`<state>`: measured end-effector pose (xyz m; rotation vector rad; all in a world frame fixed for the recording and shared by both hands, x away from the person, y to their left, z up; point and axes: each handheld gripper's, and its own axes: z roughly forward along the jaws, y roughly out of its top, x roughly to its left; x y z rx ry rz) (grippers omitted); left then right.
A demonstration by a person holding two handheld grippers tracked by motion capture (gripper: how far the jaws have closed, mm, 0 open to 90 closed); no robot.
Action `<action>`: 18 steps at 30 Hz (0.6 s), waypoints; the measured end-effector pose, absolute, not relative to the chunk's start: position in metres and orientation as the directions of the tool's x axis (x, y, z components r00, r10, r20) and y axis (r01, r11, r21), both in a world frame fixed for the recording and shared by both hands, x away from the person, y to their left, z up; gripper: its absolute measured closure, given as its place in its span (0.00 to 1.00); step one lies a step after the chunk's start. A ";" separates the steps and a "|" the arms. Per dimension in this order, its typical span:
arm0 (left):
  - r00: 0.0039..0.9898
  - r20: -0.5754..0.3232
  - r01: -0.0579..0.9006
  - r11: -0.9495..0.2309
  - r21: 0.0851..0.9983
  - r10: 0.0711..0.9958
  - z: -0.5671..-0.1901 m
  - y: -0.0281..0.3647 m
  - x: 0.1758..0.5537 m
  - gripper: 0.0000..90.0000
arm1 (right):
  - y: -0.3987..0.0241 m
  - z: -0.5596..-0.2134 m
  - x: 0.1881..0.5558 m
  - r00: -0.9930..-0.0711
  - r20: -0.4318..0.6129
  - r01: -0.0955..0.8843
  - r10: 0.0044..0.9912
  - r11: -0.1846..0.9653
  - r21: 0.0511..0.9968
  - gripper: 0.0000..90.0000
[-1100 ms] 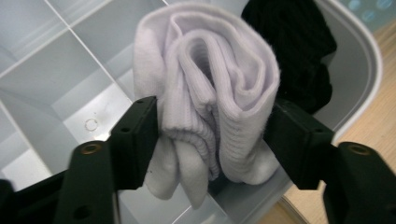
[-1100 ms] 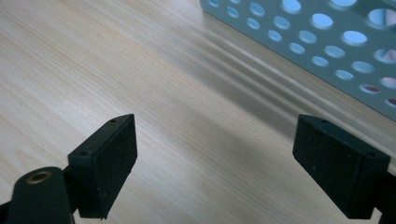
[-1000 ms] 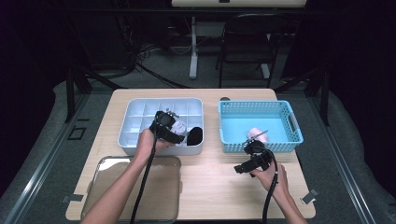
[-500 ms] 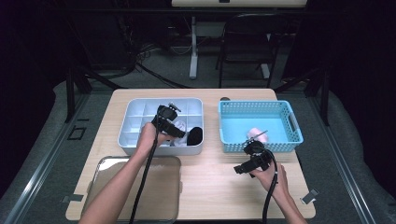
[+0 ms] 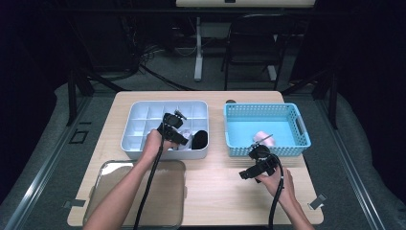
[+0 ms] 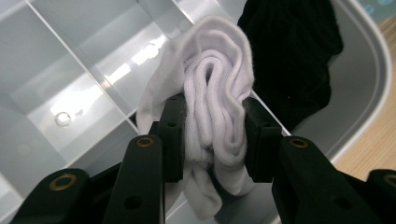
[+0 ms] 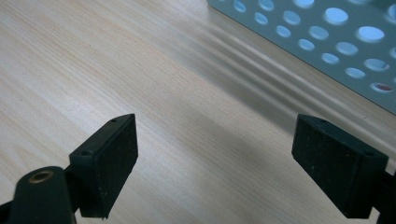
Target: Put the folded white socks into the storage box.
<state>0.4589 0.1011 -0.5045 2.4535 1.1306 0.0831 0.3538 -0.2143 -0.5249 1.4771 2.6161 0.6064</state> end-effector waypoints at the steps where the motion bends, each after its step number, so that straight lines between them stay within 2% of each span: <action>1: 0.661 -0.125 0.714 -0.571 0.405 0.740 -0.508 0.100 0.458 0.73 | -0.214 -0.525 0.354 -0.534 0.124 0.806 0.837 0.459 0.373 0.15; 18: 0.658 -0.132 0.721 -0.571 0.392 0.741 -0.517 0.098 0.462 0.74 | -0.214 -0.524 0.354 -0.529 0.128 0.811 0.839 0.456 0.367 0.15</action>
